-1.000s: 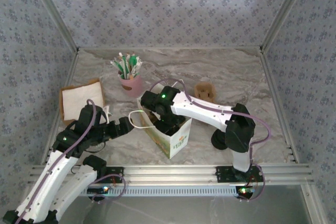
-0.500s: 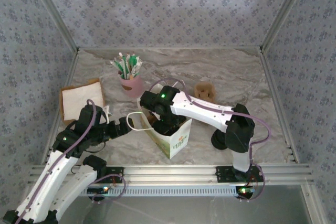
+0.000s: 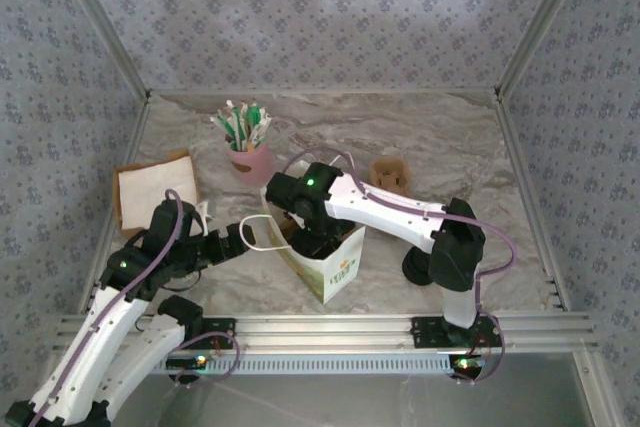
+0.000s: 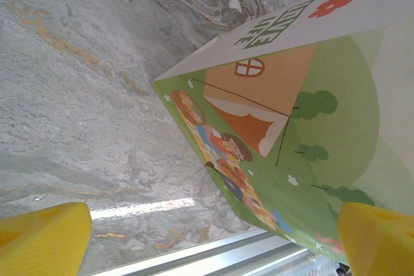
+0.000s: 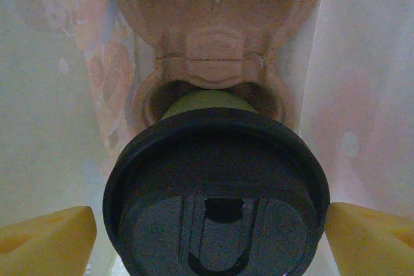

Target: Pack the takeout coffee

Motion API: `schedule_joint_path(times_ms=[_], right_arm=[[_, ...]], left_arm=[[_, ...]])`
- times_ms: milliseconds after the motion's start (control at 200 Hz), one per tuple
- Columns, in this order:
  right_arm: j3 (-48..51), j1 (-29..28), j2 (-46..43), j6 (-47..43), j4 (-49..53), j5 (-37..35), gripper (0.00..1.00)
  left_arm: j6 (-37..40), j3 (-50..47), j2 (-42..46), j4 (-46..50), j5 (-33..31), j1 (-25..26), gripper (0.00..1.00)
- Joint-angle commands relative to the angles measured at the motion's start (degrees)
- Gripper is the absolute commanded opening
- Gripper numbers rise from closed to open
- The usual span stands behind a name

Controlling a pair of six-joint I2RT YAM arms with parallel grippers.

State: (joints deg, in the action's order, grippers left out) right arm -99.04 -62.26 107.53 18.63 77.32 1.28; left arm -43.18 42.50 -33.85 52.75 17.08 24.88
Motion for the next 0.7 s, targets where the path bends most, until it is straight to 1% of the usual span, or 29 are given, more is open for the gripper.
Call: schedule_joint_path(times_ms=[0,695], right_arm=[[-1.5,-0.4,0.3,1.1,2.2,-0.8,0.94],[-3.7,-1.0,0.1,1.8,3.9,-2.3,0.97]], left_arm=[[-0.4,1.3,0.3,0.6,-0.5,0.3,0.97],[-0.3,1.3,0.7,1.0,-0.5,0.3,0.97]])
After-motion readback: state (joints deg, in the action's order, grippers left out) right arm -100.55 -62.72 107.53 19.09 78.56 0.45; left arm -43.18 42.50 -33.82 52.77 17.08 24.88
